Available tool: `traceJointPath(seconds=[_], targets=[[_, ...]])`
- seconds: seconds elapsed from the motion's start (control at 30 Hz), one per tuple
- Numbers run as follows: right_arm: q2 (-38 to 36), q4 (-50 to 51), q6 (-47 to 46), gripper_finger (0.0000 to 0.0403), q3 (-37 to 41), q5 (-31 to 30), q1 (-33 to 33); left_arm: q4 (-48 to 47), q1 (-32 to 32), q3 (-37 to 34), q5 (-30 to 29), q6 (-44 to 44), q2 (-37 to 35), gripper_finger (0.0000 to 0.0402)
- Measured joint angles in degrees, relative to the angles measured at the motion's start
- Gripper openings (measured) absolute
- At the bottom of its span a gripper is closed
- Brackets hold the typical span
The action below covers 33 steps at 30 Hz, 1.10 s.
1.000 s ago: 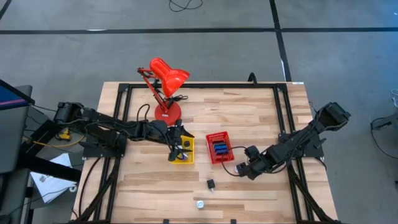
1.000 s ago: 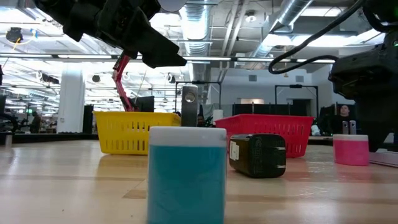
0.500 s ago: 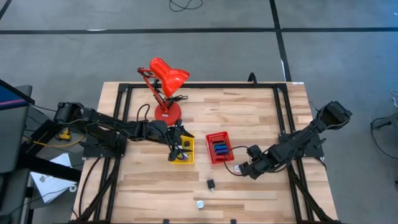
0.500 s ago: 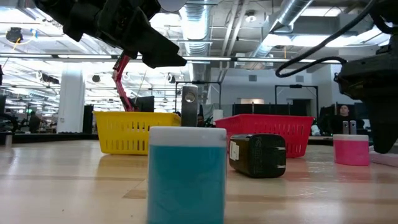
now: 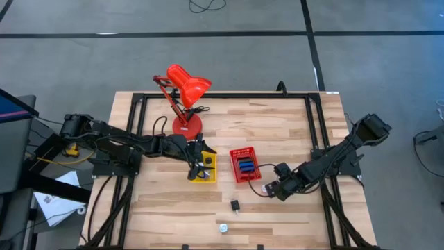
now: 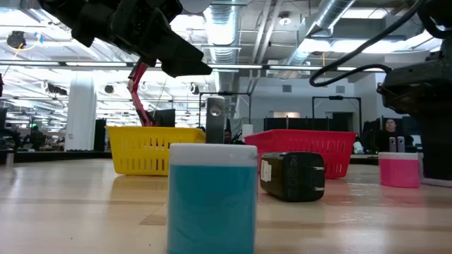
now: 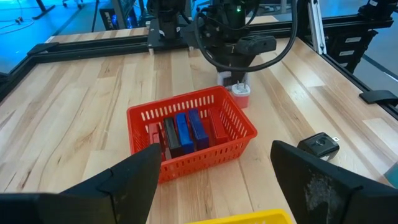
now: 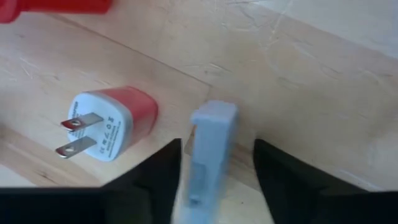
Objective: Pick & Place Office items
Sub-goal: Put the white digital timer into the red bin
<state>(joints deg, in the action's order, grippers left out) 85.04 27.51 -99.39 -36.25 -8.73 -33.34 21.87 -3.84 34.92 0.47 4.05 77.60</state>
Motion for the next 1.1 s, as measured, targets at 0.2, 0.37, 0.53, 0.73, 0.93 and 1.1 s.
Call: traceJointPath(seconds=[0.2, 0.37, 0.53, 0.73, 0.93, 1.1], targets=[[0.19, -0.12, 0.0, 0.008, 0.11, -0.06, 0.0, 0.02, 0.0, 0.0, 0.0, -0.01, 0.0, 0.0297], [0.03, -0.18, 3.16, 0.004, 0.04, -0.38, 0.0, 0.02, 0.0, 0.0, 0.0, 0.0, 0.0, 0.0297], [-2.25, 10.63, 10.14, 0.004, -4.76, -3.45, 1.15, 0.06, 0.0, 0.0, 0.0, 0.02, 0.0, 0.0297], [-3.14, 24.95, 25.6, 0.0044, -16.0, -16.44, 4.4, 0.04, 0.0, 0.0, 0.0, 0.01, 0.0, 0.0297], [-3.13, 13.44, 52.4, 0.0044, -19.45, -21.58, 10.02, -1.75, -0.07, 0.02, 0.0, -0.22, 0.02, 0.0297], [-1.36, 0.5, 69.27, 0.0044, -19.5, -16.87, 13.34, -3.84, -0.07, 0.02, 0.02, -4.01, 0.02, 0.0297]])
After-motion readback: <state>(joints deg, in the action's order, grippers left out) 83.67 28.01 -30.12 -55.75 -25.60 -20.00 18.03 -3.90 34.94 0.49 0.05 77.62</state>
